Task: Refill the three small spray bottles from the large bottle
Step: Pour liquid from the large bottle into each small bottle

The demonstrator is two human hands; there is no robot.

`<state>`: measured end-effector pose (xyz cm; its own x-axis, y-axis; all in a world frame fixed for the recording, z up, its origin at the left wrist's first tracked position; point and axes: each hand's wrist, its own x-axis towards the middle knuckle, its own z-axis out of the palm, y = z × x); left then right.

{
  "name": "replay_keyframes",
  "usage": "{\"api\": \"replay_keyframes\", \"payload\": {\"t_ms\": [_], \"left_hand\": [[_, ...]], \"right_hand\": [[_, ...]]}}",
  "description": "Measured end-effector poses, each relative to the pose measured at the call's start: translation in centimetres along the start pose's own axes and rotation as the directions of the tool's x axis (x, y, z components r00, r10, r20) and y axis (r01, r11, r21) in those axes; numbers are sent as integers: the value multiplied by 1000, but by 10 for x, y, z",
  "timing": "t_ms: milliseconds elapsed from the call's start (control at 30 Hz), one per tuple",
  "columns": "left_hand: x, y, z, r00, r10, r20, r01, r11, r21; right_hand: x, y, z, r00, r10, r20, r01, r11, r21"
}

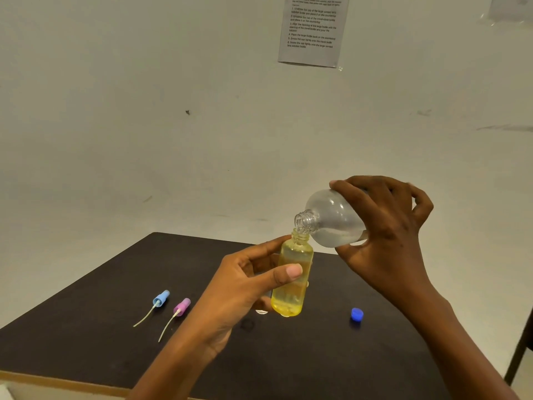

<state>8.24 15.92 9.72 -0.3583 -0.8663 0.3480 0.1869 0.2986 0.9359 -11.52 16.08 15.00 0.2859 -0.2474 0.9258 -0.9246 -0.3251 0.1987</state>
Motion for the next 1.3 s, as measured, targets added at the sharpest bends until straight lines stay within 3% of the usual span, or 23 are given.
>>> {"api": "replay_keyframes", "payload": {"t_ms": [533,833,900,1033,1200,1300], "left_hand": [[31,-47,-15,995,-65,-70,64,998,-13],[52,-97,-24,976,-169,-139,175,984,34],[57,-109,-27,969,-197,-147,200,980,7],[67,-132,-34,962,-234,-143,235,972,-13],[86,-167,-47,944,-213,-250,228,973,30],[98,-185,-55,924,-200,-326,227,973,49]], "right_hand": [[-40,9,67,979,157,126,-172,978,119],[-87,13,128,884,338,323,-418,881,222],[-98,17,142,821,404,404,-532,798,283],[-114,28,159,673,533,513,-740,502,448],[-138,45,182,466,695,547,-859,208,468],[-152,52,199,360,777,516,-888,116,444]]}}
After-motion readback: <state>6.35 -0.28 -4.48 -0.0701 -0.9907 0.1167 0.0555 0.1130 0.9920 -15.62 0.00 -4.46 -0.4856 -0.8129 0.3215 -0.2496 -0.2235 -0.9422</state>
